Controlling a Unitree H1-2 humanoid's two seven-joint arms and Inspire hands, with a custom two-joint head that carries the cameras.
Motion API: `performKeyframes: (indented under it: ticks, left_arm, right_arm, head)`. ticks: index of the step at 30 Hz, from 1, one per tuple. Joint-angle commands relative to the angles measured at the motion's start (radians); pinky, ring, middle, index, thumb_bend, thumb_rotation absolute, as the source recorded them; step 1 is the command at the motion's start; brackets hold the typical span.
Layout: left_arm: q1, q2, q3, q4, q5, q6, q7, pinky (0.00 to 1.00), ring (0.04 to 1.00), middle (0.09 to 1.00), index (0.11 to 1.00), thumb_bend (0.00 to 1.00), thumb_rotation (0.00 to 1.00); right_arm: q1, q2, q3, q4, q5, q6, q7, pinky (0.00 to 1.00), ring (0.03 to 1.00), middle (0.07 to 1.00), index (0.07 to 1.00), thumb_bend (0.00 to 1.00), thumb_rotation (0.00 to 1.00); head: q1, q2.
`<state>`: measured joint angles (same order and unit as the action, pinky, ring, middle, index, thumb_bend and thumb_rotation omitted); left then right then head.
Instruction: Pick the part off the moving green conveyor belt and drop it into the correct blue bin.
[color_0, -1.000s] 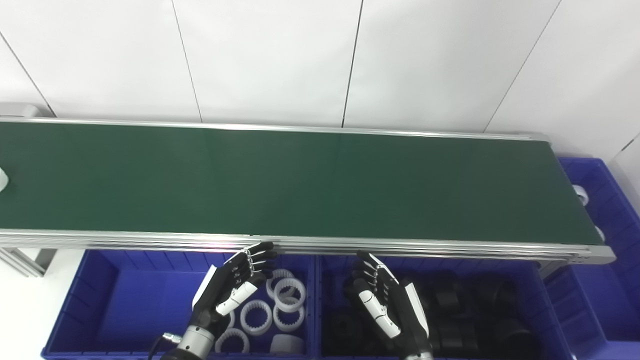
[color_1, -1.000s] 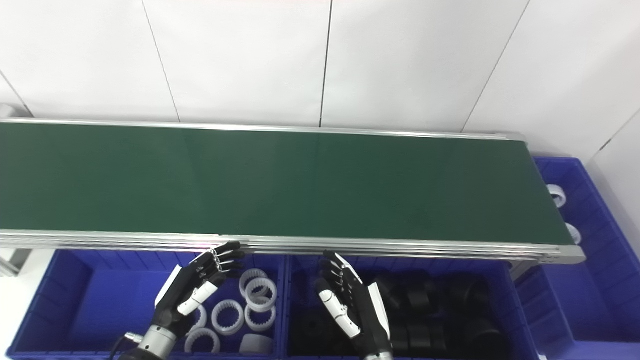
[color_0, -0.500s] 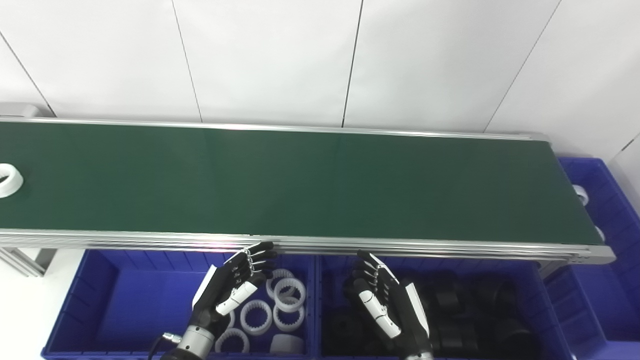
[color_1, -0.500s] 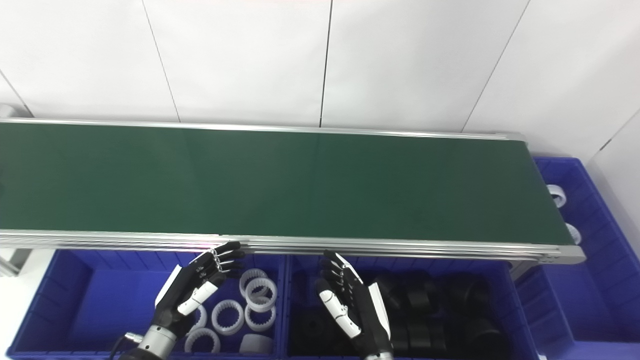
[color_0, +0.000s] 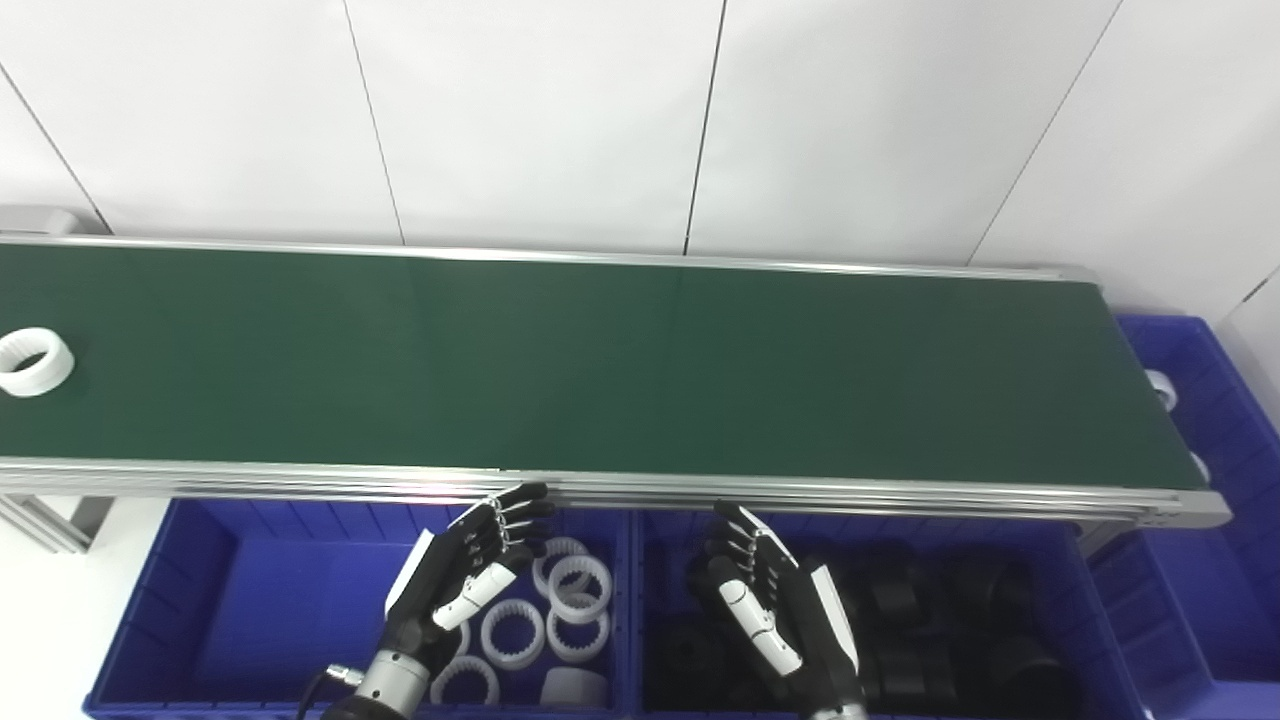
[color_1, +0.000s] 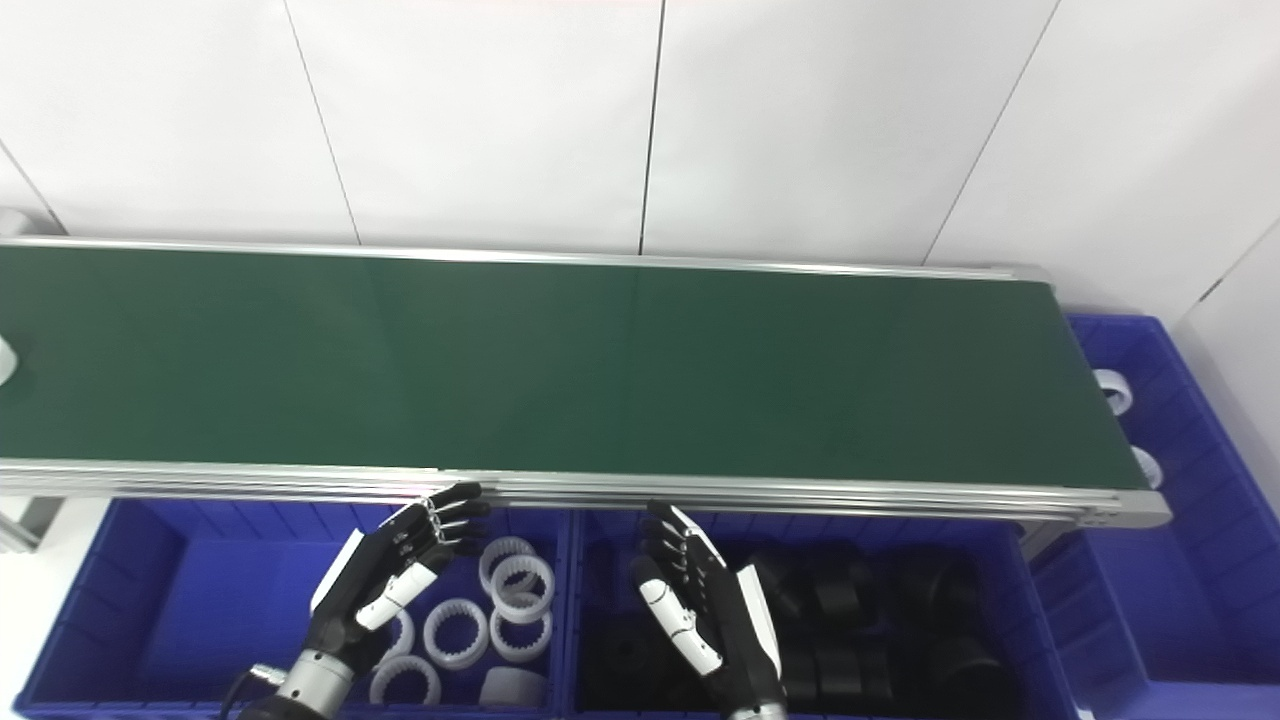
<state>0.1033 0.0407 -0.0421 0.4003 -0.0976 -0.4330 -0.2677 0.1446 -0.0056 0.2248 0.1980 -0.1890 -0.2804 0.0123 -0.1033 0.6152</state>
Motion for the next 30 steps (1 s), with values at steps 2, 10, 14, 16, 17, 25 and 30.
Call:
performKeyframes:
  ticks: [2,10,14,16,17,25,30]
  left_arm:
    - [-0.010,-0.013,-0.007,-0.012,-0.004,-0.036,-0.003,0.66,0.706,0.762,0.790,0.83,0.61]
    - [0.002,-0.053,-0.032,-0.013,0.045,-0.036,0.034,0.66,0.697,0.753,0.772,0.88,0.59]
    - [-0.001,-0.071,-0.042,-0.002,0.061,-0.037,0.055,0.64,0.681,0.736,0.762,0.89,0.58]
    - [-0.004,-0.078,-0.045,0.004,0.064,-0.036,0.063,0.63,0.677,0.728,0.756,0.89,0.56]
    - [-0.005,-0.080,-0.047,0.006,0.074,-0.036,0.073,0.63,0.676,0.726,0.754,0.89,0.56]
    - [-0.016,-0.081,-0.059,0.026,0.100,-0.037,0.106,0.61,0.670,0.722,0.749,0.90,0.55]
    - [-0.022,-0.077,-0.060,0.040,0.097,-0.037,0.108,0.61,0.668,0.722,0.753,0.91,0.55]
  right_arm:
    - [-0.003,-0.006,-0.007,-0.037,0.029,-0.021,0.019,0.73,0.796,0.835,0.879,0.46,0.74]
    - [0.022,-0.038,-0.025,-0.085,0.088,-0.026,0.057,0.75,0.816,0.852,0.899,0.43,0.77]
    - [0.026,-0.047,-0.032,-0.103,0.096,-0.023,0.065,0.74,0.811,0.849,0.900,0.36,0.74]
    - [0.026,-0.052,-0.033,-0.106,0.099,-0.027,0.072,0.75,0.818,0.854,0.904,0.33,0.75]
    - [0.025,-0.055,-0.034,-0.104,0.104,-0.033,0.077,0.75,0.819,0.855,0.905,0.33,0.76]
    - [0.025,-0.056,-0.044,-0.101,0.117,-0.026,0.090,0.77,0.832,0.866,0.909,0.31,0.77]
    - [0.020,-0.054,-0.045,-0.089,0.111,-0.038,0.088,0.77,0.833,0.866,0.906,0.30,0.76]
  head:
    - [0.054,-0.010]
    - [0.292,-0.075]
    - [0.350,-0.107]
    - [0.370,-0.119]
    - [0.385,-0.129]
    - [0.395,-0.147]
    - [0.399,-0.156]
